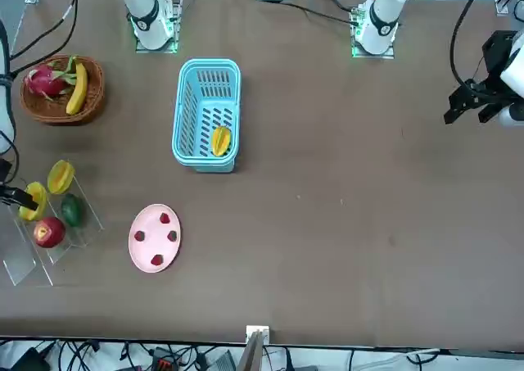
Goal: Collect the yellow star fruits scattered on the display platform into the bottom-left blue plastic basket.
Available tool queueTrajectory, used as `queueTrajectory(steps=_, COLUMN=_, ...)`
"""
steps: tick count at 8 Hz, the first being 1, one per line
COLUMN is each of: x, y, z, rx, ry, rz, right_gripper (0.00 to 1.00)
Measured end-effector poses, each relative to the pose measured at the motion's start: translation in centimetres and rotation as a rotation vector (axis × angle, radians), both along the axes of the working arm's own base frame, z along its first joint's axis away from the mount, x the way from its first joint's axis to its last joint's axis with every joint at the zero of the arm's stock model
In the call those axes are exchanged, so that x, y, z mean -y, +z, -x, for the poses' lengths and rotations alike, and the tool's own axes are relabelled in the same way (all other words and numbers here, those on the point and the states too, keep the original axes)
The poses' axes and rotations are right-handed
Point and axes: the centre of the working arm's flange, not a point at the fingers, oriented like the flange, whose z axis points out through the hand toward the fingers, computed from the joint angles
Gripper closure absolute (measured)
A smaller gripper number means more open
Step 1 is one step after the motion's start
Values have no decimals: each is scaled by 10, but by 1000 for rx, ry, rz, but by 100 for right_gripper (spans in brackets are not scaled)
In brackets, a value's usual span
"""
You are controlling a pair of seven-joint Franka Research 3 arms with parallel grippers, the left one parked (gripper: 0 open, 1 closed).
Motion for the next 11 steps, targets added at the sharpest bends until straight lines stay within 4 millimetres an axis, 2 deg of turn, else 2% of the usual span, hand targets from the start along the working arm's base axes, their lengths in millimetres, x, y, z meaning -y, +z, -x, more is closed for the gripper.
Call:
queueTrajectory(steps=5, x=3, y=-9, z=-1, rx=4, ry=-5, rz=-1, right_gripper=4)
queueTrajectory(steps=7, x=3, y=-13, z=-1, rx=-1, ry=-5, rz=-4, right_gripper=17)
queueTrajectory(steps=10, x=3, y=-13, z=-1, rx=0, ry=-4, rz=-4, right_gripper=76)
queueTrajectory(steps=11, x=1, y=-12, z=-2, rx=1, ry=-2, rz=-5, right_gripper=81)
